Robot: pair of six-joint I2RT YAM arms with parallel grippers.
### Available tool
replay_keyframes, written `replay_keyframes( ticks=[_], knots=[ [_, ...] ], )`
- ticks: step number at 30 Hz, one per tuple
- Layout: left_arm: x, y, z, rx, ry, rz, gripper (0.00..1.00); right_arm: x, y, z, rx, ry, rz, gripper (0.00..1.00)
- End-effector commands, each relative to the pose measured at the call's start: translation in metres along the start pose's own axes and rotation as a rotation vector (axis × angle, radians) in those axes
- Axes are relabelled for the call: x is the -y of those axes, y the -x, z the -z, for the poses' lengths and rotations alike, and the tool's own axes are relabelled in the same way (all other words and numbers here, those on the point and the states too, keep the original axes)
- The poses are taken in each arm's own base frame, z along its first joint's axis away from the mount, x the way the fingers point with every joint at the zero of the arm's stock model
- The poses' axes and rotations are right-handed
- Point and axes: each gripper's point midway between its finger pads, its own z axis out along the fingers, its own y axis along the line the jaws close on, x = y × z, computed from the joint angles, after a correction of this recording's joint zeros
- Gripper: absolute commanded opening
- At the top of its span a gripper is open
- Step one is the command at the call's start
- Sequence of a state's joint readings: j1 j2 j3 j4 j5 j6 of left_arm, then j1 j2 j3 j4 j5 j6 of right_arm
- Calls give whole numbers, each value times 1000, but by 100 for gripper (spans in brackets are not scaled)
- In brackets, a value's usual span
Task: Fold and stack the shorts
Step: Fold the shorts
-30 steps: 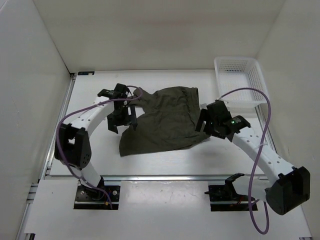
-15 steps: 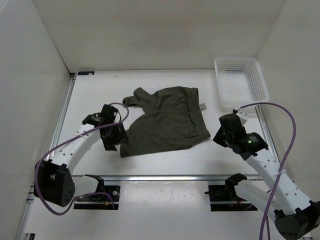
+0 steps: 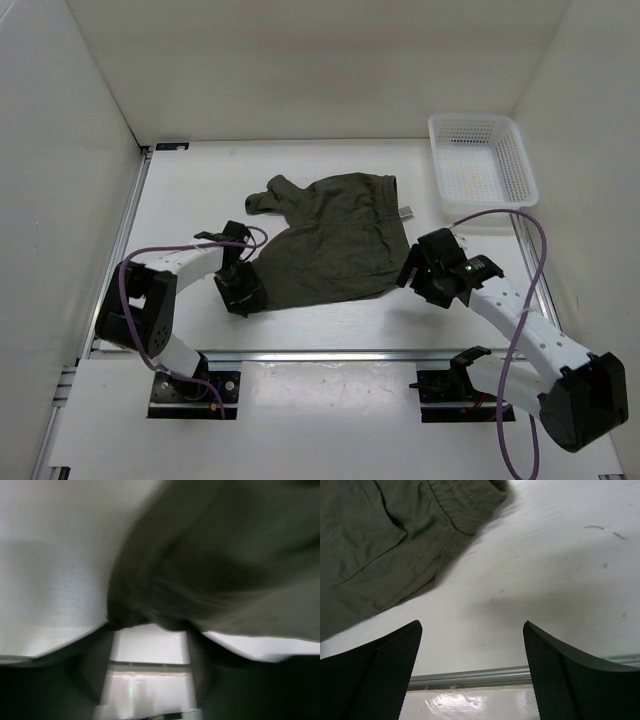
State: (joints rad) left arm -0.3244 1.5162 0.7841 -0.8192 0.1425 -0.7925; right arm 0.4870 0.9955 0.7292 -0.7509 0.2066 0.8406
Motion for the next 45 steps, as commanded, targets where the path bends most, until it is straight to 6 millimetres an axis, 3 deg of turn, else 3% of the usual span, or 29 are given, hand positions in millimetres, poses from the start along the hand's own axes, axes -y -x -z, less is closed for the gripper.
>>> replay_keyframes(
  ticks=[1, 3, 4, 15, 18, 21, 22, 24, 25, 28, 29, 31, 32, 34, 35, 37, 38, 40, 41, 43, 44, 45],
  knots=[
    [24, 36, 4, 112, -34, -49, 57, -27, 16, -7, 5, 93, -10, 86],
    [28, 44, -1, 109, -16, -70, 32, -30, 18, -17, -19, 98, -27, 82],
    [31, 45, -1, 102, -23, -70, 11, -32, 25, -20, -8, 110, -46, 80],
    [47, 51, 18, 138, -86, -89, 10, -32, 41, -72, -62, 60, -57, 70],
    [49, 52, 23, 145, -93, -90, 10, -27, 46, -85, -27, 15, -47, 63],
    [47, 52, 28, 148, -82, -98, 10, -24, 51, -97, -11, -21, -33, 44],
    [49, 59, 36, 174, -91, -102, 10, -25, 56, -98, 0, -28, -33, 33],
    [45, 60, 45, 185, -64, -109, 10, -38, 74, -90, 47, -9, -7, 16],
    [51, 71, 61, 236, -70, -131, 10, -43, 83, -84, 68, -3, -9, 3],
    [48, 81, 96, 291, -33, -157, 10, -62, 124, -44, 178, 26, 12, 0],
    [60, 98, 128, 384, -55, -154, 10, -69, 136, -30, 213, 43, 20, 0],
    [64, 111, 165, 462, -71, -149, 10, -88, 169, 14, 303, 93, 49, 0],
    [72, 122, 203, 528, -115, -144, 10, -94, 178, 30, 334, 115, 59, 0],
    [78, 129, 245, 597, -185, -135, 10, -108, 206, 82, 452, 181, 88, 0],
    [84, 132, 291, 685, -272, -122, 10, -113, 215, 103, 499, 211, 97, 0],
    [86, 128, 334, 770, -345, -121, 10, -118, 230, 159, 599, 269, 122, 0],
    [85, 121, 374, 857, -417, -118, 10, -117, 233, 182, 642, 294, 129, 0],
    [80, 111, 409, 933, -469, -113, 10, -113, 233, 212, 677, 301, 159, 0],
    [79, 99, 440, 993, -524, -134, 10, -113, 238, 245, 738, 337, 158, 0],
    [70, 78, 464, 1033, -568, -144, 10, -107, 233, 272, 764, 361, 164, 0],
    [64, 67, 478, 1072, -590, -156, 10, -102, 231, 303, 823, 393, 165, 0],
    [59, 54, 494, 1108, -627, -165, 10, -99, 228, 316, 847, 419, 163, 0]
  ],
)
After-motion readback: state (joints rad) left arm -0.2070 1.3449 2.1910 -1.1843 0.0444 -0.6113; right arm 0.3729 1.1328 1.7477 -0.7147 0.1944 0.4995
